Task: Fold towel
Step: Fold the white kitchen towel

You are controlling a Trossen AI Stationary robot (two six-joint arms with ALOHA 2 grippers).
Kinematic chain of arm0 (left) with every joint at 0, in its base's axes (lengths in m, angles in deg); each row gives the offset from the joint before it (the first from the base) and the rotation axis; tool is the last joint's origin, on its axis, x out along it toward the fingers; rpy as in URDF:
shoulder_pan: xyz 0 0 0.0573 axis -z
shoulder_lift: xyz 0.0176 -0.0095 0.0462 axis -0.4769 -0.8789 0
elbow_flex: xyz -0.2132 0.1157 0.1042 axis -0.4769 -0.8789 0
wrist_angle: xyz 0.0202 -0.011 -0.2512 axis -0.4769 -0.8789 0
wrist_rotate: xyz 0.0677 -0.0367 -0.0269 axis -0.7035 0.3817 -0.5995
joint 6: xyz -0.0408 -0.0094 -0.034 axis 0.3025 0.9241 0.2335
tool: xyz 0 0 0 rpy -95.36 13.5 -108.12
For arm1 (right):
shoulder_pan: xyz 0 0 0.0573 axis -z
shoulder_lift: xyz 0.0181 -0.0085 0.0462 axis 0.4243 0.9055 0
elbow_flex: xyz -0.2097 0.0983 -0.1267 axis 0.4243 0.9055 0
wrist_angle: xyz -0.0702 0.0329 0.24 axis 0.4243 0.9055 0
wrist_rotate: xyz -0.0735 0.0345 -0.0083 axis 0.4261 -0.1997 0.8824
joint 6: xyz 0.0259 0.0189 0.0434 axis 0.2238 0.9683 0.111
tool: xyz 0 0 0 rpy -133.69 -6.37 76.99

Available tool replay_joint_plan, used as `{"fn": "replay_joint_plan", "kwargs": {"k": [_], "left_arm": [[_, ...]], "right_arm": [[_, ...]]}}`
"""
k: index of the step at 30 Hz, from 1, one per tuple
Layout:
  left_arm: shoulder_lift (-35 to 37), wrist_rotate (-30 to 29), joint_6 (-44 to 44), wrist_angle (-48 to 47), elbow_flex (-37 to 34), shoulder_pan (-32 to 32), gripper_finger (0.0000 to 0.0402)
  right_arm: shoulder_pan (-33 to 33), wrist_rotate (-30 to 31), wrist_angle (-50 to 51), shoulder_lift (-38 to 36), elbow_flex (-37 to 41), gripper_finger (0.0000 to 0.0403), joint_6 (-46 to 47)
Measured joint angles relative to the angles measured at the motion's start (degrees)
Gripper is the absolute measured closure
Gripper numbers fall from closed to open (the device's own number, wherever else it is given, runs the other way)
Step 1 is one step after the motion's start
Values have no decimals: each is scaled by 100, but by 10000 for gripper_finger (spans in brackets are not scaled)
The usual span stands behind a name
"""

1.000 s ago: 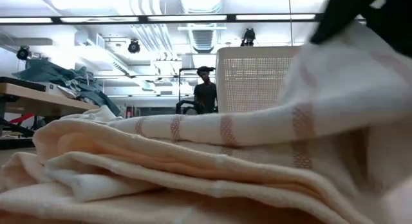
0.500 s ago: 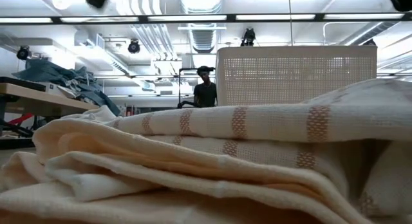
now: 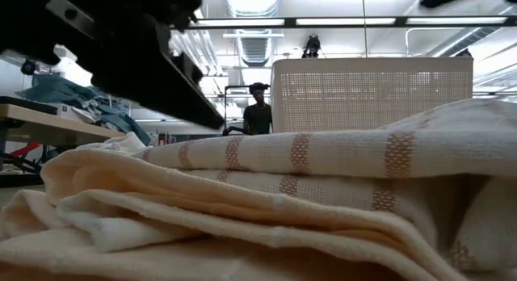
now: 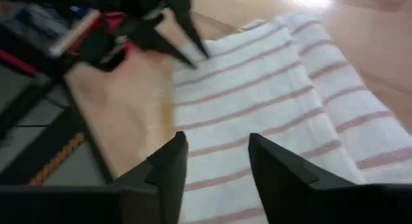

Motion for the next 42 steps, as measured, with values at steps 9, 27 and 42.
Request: {"fn": "replay_joint_plan", "kwargs": {"k": [9, 27, 42], "left_arm": [[-783, 422, -63, -758, 748, -59, 326], [-295, 402, -175, -1988, 1056, -43, 326], [-230, 249, 112, -1847, 551, -69, 326]], "right_arm": [[83, -573, 515, 784, 251, 366, 1253], [33, -435, 753, 473, 102, 401, 1009], [231, -299, 1343, 313, 486, 403, 1779]]}}
